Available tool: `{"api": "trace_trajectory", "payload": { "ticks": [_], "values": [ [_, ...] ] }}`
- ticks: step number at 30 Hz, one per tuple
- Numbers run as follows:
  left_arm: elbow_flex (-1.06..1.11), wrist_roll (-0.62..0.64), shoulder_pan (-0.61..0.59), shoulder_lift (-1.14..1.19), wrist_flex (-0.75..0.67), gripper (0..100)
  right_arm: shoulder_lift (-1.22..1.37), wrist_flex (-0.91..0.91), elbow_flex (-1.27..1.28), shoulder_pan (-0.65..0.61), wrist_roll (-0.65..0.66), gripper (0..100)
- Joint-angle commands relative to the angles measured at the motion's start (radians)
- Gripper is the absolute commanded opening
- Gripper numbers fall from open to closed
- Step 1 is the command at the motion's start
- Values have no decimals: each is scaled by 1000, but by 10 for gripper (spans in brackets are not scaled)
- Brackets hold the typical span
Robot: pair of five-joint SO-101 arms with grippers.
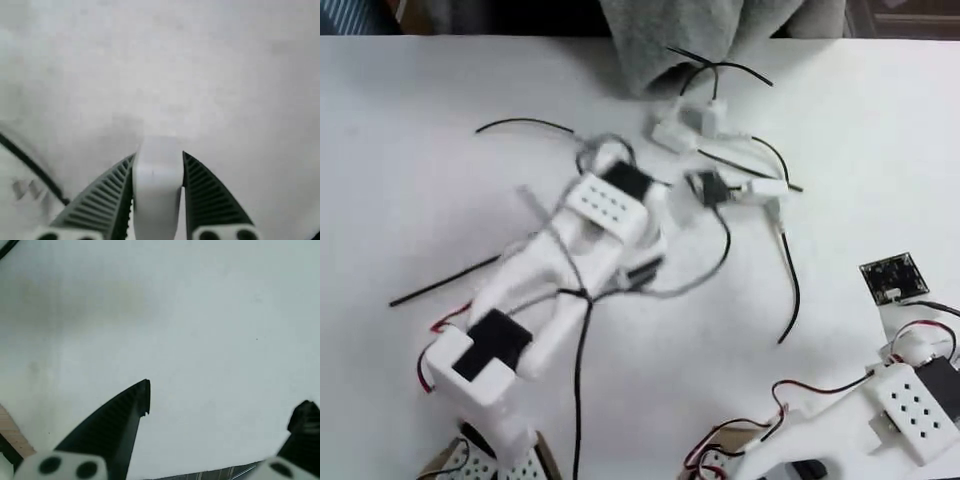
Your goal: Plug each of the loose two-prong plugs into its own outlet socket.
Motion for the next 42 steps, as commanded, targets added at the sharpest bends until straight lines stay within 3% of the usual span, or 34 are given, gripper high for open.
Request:
{"api": "trace_trajectory", "payload": {
  "ticks": [1, 4, 10, 17, 24, 31, 38, 42],
  "values": [
    [143, 9, 48, -64, -129, 27, -18, -18, 9, 21, 3, 419],
    [189, 9, 58, -64, -180, 46, -18, -18, 41, 21, 9, 419],
    [199, 12, 42, -73, -160, 247, -18, -18, 57, 21, 11, 419],
    [72, -3, -15, -73, -61, 248, -18, -13, 63, 21, 11, 419],
    [51, -221, -160, -64, -77, 246, -18, -16, 83, 16, 11, 419],
    [52, -293, -354, -65, -238, 248, -18, -16, 83, 12, 11, 419],
    [-34, -382, -447, -125, -110, 248, -18, -16, 84, 12, 11, 419],
    [-52, -480, -533, -111, -130, 248, -18, -16, 106, 10, 6, 419]
  ]
}}
